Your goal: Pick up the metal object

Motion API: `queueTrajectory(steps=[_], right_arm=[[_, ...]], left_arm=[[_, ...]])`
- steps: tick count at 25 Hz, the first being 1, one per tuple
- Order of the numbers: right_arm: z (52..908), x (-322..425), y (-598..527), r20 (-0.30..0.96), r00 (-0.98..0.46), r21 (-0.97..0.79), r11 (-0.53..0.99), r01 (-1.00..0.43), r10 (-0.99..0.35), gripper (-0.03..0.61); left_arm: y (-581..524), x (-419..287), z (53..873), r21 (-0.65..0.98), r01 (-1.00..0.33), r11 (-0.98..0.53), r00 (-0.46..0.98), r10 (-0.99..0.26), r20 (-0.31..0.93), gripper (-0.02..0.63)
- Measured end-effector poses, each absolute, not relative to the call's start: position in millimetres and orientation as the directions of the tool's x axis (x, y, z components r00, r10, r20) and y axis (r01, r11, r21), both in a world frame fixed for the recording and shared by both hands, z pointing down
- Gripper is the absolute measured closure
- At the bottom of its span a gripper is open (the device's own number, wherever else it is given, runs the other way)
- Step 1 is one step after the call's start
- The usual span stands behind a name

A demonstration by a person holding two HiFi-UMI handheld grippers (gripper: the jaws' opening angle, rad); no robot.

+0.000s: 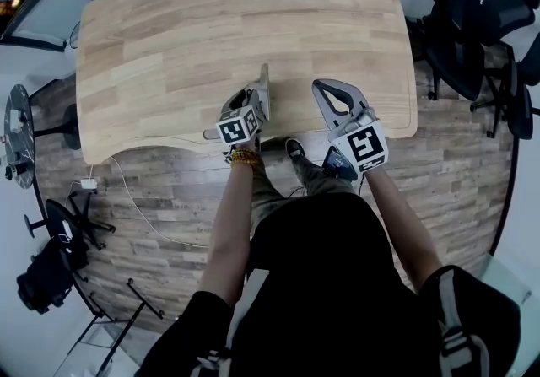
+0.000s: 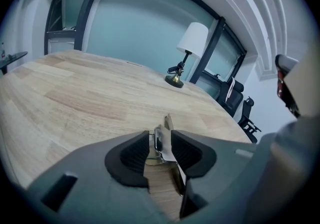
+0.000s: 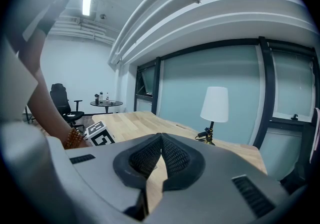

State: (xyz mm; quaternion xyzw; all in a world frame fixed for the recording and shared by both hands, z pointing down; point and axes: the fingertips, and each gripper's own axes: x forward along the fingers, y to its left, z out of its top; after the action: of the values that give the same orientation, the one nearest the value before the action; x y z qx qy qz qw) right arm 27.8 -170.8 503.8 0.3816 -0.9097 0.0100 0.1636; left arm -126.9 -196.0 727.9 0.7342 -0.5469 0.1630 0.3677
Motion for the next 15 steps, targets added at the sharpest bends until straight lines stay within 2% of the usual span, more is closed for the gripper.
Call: queueTrajectory(steps=[9, 15], right_arm=[[496, 27, -178, 0.273, -0.656, 0.102, 0.699, -0.708, -0.704, 0.575], [487, 27, -186, 0.261, -0.648, 0.114, 0.689, -0.715, -0.716, 0.575]], left_arm=[[-204, -148, 684, 0.319, -0.937, -0.142, 0.309, -0.761, 0.57, 0.468], [-217, -148, 628, 0.269, -0.942, -0.202, 0.312, -0.821, 0.478, 0.468]])
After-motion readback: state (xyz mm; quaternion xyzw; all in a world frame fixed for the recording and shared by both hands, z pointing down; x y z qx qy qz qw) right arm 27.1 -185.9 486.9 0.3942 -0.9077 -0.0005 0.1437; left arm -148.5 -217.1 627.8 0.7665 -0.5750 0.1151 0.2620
